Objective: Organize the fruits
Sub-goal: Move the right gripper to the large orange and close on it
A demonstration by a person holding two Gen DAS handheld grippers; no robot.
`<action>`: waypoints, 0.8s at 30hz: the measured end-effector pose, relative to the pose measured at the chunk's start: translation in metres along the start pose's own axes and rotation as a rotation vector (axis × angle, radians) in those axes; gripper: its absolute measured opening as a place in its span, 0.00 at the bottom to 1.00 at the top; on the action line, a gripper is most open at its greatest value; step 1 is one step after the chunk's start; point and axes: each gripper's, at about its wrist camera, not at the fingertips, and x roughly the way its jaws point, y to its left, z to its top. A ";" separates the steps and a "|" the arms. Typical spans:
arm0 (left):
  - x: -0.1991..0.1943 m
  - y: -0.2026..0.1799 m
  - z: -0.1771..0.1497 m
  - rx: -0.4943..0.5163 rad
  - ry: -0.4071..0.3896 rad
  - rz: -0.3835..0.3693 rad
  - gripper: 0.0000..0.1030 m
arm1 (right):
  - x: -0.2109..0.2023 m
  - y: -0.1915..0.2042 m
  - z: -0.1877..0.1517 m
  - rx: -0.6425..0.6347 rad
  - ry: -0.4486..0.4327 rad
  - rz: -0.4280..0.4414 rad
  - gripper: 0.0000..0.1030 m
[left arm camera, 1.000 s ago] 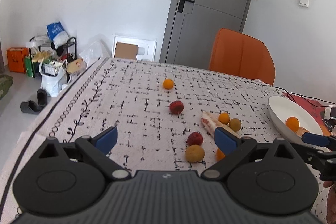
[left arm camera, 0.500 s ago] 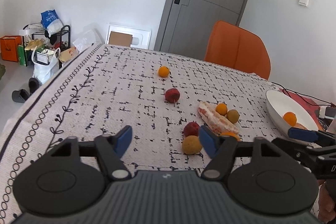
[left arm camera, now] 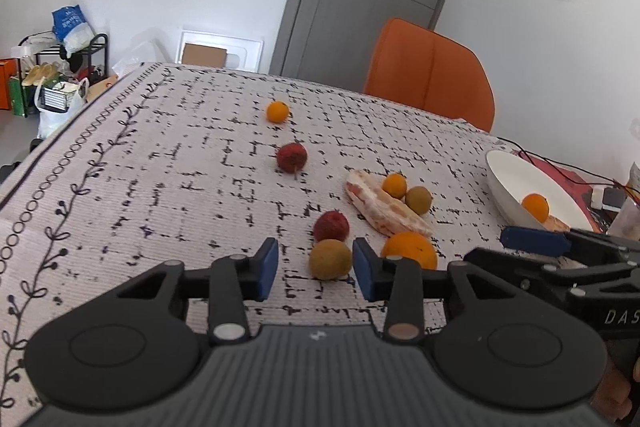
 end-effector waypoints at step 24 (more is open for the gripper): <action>-0.018 0.017 -0.002 -0.003 -0.013 0.038 0.21 | 0.030 0.018 0.000 -0.026 0.067 0.047 0.65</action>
